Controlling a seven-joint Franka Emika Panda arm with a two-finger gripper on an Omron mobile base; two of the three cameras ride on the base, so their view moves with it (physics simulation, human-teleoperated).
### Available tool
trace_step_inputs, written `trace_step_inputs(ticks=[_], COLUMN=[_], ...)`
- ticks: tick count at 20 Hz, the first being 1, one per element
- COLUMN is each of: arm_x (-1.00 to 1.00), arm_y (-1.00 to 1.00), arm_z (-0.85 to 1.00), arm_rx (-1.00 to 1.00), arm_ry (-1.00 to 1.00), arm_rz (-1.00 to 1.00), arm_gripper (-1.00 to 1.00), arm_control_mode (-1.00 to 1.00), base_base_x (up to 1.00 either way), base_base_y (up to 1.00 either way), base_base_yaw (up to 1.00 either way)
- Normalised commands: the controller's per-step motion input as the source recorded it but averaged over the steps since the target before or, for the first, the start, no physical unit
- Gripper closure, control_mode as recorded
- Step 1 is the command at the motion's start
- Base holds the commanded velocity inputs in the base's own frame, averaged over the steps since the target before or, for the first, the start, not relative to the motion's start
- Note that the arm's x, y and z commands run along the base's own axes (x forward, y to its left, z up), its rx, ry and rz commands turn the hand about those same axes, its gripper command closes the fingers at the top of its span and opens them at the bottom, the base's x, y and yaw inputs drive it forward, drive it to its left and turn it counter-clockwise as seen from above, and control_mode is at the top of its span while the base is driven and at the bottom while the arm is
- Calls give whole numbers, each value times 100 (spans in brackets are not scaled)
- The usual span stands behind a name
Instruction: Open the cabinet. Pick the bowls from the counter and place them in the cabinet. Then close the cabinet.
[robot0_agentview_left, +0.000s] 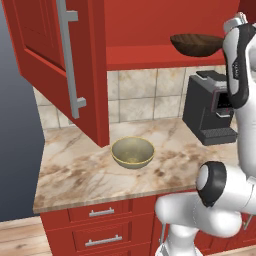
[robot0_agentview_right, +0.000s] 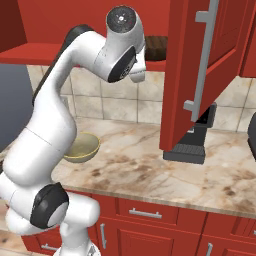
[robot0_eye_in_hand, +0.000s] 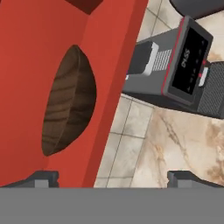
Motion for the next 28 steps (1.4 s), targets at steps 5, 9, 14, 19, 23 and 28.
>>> trace_step_inputs(ticks=[5, 9, 14, 19, 23, 28], arm_x=[-98, -77, -20, 0, 0, 0], arm_y=[28, 61, 79, 53, 29, 13], arm_z=[-28, -33, -7, -35, -59, -32], arm_rx=[0, 0, 0, -6, -12, -11], arm_ry=[0, 0, 0, 0, 0, 10], arm_rz=[8, 7, 11, 20, 24, 30], arm_gripper=[-100, -100, -100, -100, -100, -100], arm_control_mode=[-100, -100, -100, -100, -100, -100], base_base_x=[0, 0, 0, 0, 0, 0], base_base_y=[0, 0, 0, 0, 0, 0], base_base_yaw=[0, 0, 0, 0, 0, 0])
